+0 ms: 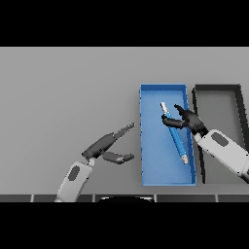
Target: Pick up the blue pipe and place it into the blue bin.
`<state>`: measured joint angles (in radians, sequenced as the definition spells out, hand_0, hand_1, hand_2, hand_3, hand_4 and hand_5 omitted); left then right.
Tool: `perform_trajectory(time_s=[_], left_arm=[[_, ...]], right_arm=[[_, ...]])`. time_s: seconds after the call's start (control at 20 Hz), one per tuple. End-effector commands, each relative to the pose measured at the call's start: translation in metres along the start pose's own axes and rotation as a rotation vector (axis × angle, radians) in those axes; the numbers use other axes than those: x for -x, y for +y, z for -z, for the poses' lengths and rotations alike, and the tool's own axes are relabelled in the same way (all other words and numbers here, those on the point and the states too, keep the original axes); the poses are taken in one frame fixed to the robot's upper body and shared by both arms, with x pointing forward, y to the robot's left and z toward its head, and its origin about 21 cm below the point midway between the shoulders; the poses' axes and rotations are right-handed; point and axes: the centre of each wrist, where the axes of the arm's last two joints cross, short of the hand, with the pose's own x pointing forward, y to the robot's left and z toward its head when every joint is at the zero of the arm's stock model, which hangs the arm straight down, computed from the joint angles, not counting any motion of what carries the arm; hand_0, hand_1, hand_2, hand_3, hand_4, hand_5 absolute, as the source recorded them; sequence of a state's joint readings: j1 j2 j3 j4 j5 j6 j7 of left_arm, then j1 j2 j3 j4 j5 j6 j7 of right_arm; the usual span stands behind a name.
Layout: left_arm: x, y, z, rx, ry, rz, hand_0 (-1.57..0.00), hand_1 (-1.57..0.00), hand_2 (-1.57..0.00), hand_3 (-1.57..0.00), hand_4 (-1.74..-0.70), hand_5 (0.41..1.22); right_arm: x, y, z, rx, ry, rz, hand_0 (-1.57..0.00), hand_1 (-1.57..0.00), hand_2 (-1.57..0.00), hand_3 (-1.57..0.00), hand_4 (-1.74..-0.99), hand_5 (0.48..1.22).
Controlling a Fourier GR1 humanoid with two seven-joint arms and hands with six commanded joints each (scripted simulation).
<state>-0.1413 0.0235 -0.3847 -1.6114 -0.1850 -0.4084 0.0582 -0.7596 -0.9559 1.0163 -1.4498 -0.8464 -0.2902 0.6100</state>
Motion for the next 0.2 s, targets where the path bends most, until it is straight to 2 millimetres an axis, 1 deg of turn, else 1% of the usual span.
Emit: perform_trajectory(time_s=[0.0,0.05,0.1,0.15], left_arm=[[0.0024,-0.0006,-0.0031,0.003,-0.001,-0.004,0.0,0.0,0.0,0.0,-0.93,0.496],[0.0043,0.0007,-0.0049,0.006,-0.003,-0.003,0.0,0.0,0.0,0.0,-0.93,0.496],[0.0051,0.0005,-0.0055,0.0,0.002,-0.004,0.0,0.0,0.0,0.0,-0.93,0.496],[0.0045,-0.0022,-0.0046,-0.003,-0.001,-0.004,0.0,0.0,0.0,0.0,-0.93,0.495]], right_arm=[[0.0042,0.0003,0.0002,-0.005,0.005,-0.01,-0.02,-0.02,-0.02,0.0,-1.084,0.713],[0.0025,0.003,0.0019,-0.014,-0.004,-0.02,-0.02,-0.02,-0.02,0.0,-1.084,0.712],[-0.0018,0.0014,0.0003,-0.014,-0.014,-0.02,-0.02,-0.02,-0.02,0.0,-1.084,0.711],[0.0012,0.0019,-0.0015,-0.022,-0.014,-0.013,-0.02,-0.02,-0.02,0.0,-1.084,0.714]])
